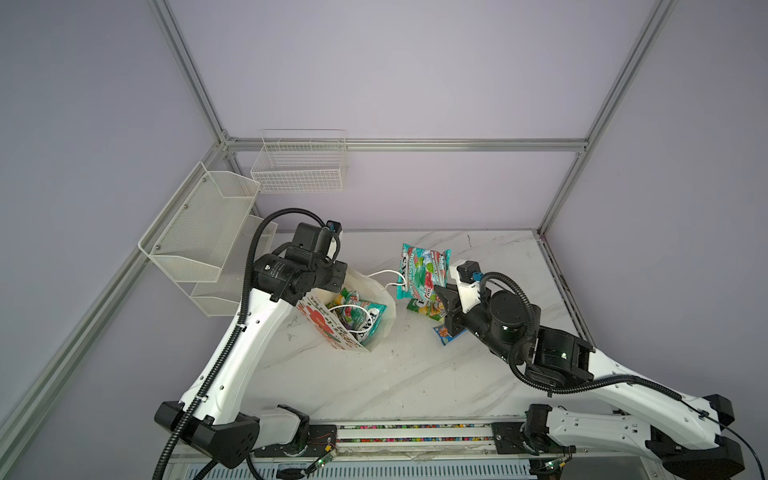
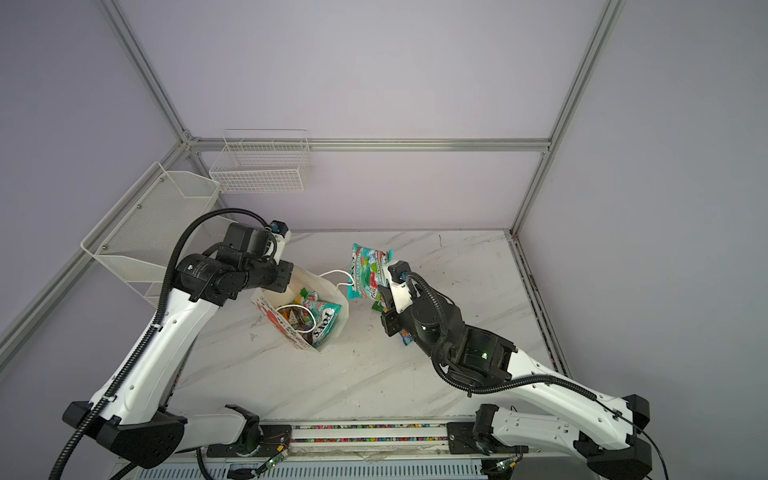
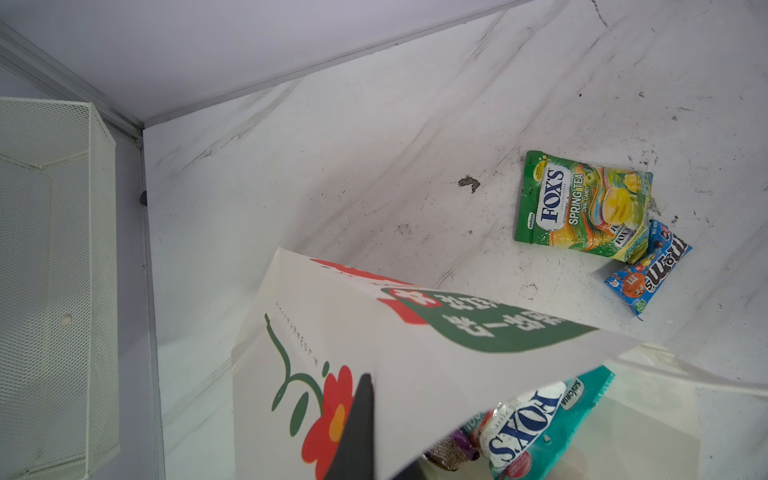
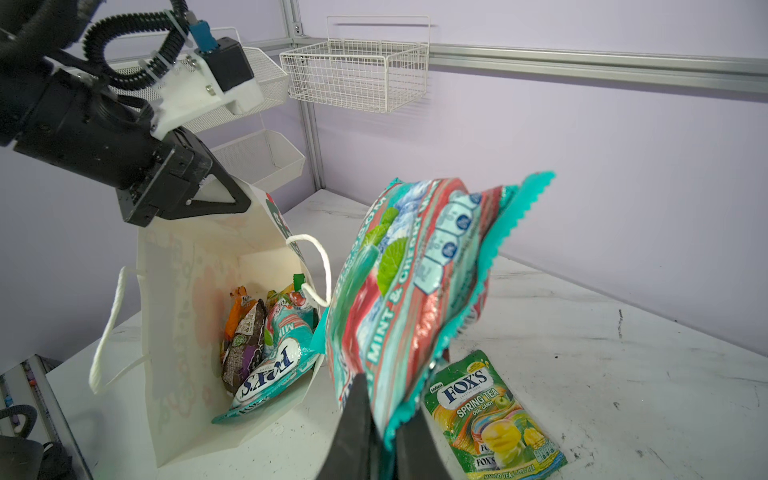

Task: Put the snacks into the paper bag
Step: 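Carry the Mint Blossom bag over the paper bag opening with the right gripper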

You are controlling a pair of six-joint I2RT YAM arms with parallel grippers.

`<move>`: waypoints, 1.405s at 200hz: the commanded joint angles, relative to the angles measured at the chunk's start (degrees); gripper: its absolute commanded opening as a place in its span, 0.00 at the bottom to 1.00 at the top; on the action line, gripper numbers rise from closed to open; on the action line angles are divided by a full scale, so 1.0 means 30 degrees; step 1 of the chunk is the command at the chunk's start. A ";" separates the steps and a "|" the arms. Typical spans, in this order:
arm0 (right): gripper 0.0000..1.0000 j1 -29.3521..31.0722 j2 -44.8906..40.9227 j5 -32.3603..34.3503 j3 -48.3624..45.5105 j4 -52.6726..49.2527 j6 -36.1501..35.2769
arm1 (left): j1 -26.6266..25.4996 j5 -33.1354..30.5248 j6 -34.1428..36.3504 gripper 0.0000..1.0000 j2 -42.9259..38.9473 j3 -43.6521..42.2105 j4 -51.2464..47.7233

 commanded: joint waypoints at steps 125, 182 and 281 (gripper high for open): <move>0.00 0.9706 0.4196 1.2745 0.3105 0.2975 -0.5734 | -0.0079 -0.0020 -0.0100 0.00 -0.0419 0.0015 0.0222; 0.00 1.0598 0.4242 1.3721 0.2775 0.4976 -0.7842 | -0.0079 -0.0073 -0.0057 0.00 -0.0563 -0.0079 0.0222; 0.00 1.0693 0.4455 1.3479 0.3508 0.6812 -1.1476 | -0.0079 0.0026 -0.0069 0.00 -0.0332 0.0396 0.0072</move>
